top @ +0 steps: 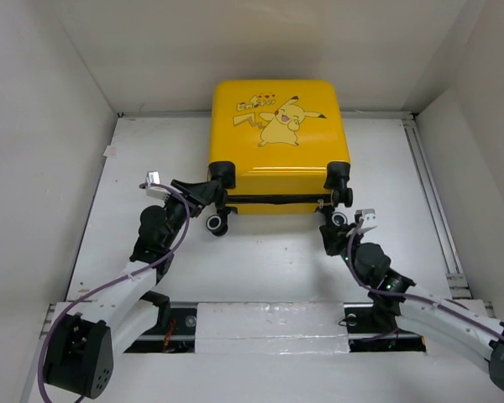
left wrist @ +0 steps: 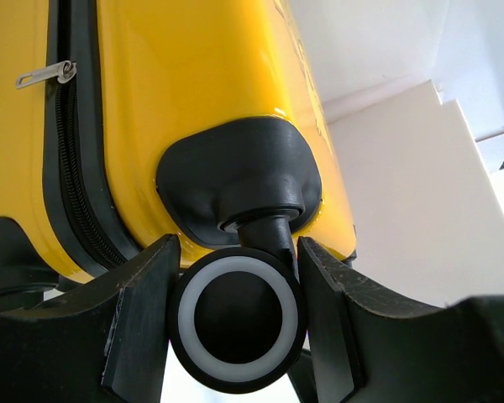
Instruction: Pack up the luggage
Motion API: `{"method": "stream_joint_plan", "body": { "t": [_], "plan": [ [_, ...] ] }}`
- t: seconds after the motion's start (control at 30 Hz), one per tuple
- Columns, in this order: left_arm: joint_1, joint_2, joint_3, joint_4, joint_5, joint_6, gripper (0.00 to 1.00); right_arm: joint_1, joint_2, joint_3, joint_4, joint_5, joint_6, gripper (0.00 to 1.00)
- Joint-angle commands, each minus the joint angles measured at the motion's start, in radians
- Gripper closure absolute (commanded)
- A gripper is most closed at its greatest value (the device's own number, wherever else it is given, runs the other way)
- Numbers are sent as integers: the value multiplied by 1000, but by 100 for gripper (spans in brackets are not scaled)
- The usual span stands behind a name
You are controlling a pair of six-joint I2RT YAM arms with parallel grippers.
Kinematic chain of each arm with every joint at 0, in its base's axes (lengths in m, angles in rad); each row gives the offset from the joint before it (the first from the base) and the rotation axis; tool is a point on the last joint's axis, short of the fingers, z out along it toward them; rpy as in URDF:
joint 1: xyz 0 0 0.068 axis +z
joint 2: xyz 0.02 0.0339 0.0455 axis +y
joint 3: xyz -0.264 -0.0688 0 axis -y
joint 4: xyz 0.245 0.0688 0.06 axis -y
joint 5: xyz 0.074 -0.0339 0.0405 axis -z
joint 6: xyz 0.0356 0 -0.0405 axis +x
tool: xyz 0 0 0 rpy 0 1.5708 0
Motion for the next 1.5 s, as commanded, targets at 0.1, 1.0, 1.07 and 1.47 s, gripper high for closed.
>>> {"method": "stream_joint_plan", "body": {
  "t": [0.1,1.0,1.07,1.47],
  "plan": [
    [-17,-42,188,302,29,-62,100,-41,222,88,338,35,-116,100],
    [-17,-57,208,339,63,-102,100,-130,716,100,885,32,-147,48],
    [-17,-57,208,339,74,-102,100,-139,759,100,942,41,-179,48],
    [-17,-57,199,319,83,-102,100,-188,842,142,1059,34,-293,53]
  ]
}}
